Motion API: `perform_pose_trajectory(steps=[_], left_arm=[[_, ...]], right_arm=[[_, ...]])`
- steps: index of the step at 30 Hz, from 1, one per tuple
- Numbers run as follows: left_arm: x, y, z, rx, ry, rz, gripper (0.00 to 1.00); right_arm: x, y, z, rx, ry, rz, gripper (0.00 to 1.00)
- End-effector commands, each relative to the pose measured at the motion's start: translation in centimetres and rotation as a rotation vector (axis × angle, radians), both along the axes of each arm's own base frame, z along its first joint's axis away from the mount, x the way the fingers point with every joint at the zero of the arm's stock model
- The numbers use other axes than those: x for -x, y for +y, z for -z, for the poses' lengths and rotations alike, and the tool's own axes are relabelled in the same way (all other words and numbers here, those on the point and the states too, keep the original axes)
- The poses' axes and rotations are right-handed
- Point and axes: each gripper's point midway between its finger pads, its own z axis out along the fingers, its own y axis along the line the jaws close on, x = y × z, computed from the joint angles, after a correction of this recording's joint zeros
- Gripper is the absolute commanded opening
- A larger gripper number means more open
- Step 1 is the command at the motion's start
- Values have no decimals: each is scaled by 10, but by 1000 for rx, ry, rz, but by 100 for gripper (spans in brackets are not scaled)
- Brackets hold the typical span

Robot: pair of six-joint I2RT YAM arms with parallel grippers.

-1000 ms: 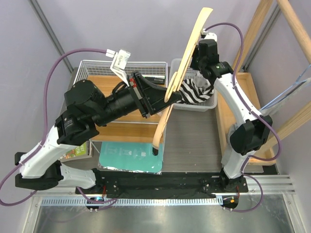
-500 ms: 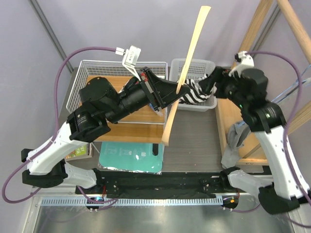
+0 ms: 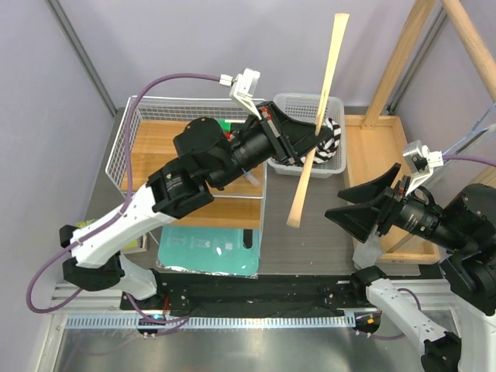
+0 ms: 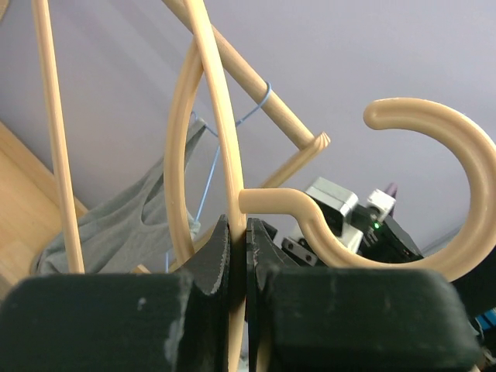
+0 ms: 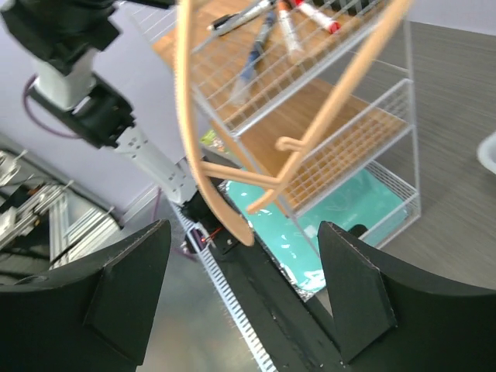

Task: Remove the tank top from the hanger

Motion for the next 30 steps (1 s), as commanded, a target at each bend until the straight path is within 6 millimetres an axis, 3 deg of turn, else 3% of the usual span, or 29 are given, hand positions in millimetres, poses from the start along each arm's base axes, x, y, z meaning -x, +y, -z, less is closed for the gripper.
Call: perform_pose_trajectory(steps=[1, 4, 9, 15, 17, 24, 27, 30], left_arm=[[-11, 7, -42, 145, -19, -64, 0], [-18, -3, -37, 127, -9, -80, 0], [-26, -18, -34, 107, 2, -87, 0], [-31, -20, -27, 92, 25, -103, 0], [-31, -19, -24, 95, 33, -106, 0], [-33, -19, -26, 128, 52, -111, 0], [-33, -19, -25, 144, 65, -108, 0], [-34, -20, -22, 139, 74, -108, 0]], right_arm=[[11, 20, -13, -12, -37, -193, 82], [3, 29, -15, -29, -35, -238, 79], [-11, 37, -16, -54, -51, -265, 66], [-15, 35, -22, -63, -83, -236, 58], [-17, 37, -23, -71, -71, -236, 51], [-26, 38, -12, -112, -27, -206, 42], [-27, 40, -16, -164, -24, -208, 30], [-33, 40, -19, -203, -15, -175, 9]])
